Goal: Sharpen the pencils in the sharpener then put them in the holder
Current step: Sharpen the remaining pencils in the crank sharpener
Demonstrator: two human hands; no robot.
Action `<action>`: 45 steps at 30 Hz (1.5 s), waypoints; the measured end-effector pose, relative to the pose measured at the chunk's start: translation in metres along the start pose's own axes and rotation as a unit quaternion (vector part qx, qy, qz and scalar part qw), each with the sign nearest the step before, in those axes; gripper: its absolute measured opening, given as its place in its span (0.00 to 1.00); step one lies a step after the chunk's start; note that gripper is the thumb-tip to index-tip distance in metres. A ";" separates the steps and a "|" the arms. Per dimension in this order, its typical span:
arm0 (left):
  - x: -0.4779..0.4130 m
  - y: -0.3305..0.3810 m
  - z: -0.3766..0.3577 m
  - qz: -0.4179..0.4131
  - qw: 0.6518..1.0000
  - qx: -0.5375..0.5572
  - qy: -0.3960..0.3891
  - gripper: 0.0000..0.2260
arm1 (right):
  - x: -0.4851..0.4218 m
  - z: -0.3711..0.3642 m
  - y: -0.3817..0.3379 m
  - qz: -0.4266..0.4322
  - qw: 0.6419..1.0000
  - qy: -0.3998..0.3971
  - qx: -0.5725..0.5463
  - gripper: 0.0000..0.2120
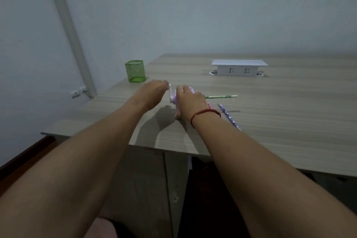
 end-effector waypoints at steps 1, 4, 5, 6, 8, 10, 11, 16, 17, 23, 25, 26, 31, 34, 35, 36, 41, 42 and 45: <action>0.001 0.001 0.002 0.000 1.000 0.002 0.000 0.06 | 0.001 0.001 0.000 0.000 1.000 0.003 0.000 0.39; 0.002 0.002 0.006 0.003 1.000 -0.005 0.002 0.06 | 0.005 0.002 -0.001 -0.002 1.000 0.003 0.004 0.39; 0.001 0.002 0.005 0.004 1.000 -0.004 0.002 0.06 | 0.005 0.002 -0.001 -0.004 1.000 0.000 0.005 0.39; 0.001 0.002 0.005 0.004 1.000 -0.002 0.000 0.06 | 0.005 0.002 -0.001 -0.005 1.000 -0.001 0.006 0.39; 0.000 0.002 0.004 0.006 1.000 0.004 -0.001 0.06 | 0.005 0.003 -0.001 -0.007 1.000 0.002 0.012 0.39; -0.001 0.000 0.004 0.011 1.000 0.006 0.002 0.06 | 0.005 0.004 -0.001 -0.007 1.000 0.001 0.013 0.38; -0.002 -0.001 0.004 0.016 1.000 0.004 -0.001 0.06 | 0.005 0.004 0.000 -0.008 1.000 0.001 0.011 0.38; -0.005 0.001 0.001 0.030 0.999 0.016 0.007 0.07 | 0.004 0.004 0.001 -0.016 1.000 0.001 0.001 0.35; -0.004 0.001 0.001 0.029 0.999 0.017 0.008 0.07 | 0.004 0.004 0.001 -0.017 1.000 -0.004 0.001 0.35; 0.018 0.014 0.005 0.026 0.999 0.022 0.023 0.06 | -0.003 0.007 -0.002 -0.041 0.999 -0.015 -0.027 0.25; 0.035 0.022 0.002 0.020 0.999 0.022 0.012 0.05 | -0.004 0.008 -0.001 -0.046 0.998 -0.011 -0.031 0.25; 0.043 0.028 -0.002 0.020 1.000 0.023 0.000 0.06 | -0.003 0.009 -0.001 -0.048 0.998 -0.011 -0.036 0.27; 0.058 0.035 -0.019 0.052 0.997 0.037 -0.044 0.08 | -0.002 0.005 -0.003 -0.024 0.998 0.000 -0.053 0.31; 0.052 0.026 -0.021 0.035 0.997 0.021 -0.064 0.08 | -0.002 0.001 0.000 -0.002 0.998 0.014 -0.055 0.34; 0.051 0.024 -0.024 0.032 0.996 0.021 -0.075 0.08 | -0.003 0.000 0.001 0.005 0.998 0.016 -0.058 0.35; 0.049 0.021 -0.028 0.033 0.995 0.023 -0.088 0.08 | -0.003 -0.001 0.002 0.011 0.998 0.018 -0.062 0.35; 0.015 0.000 -0.029 0.041 0.984 -0.001 -0.173 0.11 | -0.005 -0.001 0.005 0.036 0.998 0.034 -0.050 0.33; 0.004 -0.003 -0.024 0.028 0.982 -0.014 -0.188 0.11 | -0.005 -0.001 0.006 0.031 0.998 0.038 -0.046 0.32; -0.016 -0.007 -0.016 -0.033 0.977 -0.056 -0.202 0.10 | -0.004 0.000 0.014 0.015 0.998 0.038 -0.052 0.31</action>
Point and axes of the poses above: each hand's wrist, its own x-axis away from the middle knuckle, its own z-axis out of the back of the hand, y = z × x, the point moved 2 cm from there along -x, towards the middle knuckle, and after that the axes turned 6 degrees about x, right-handed, at the moved point
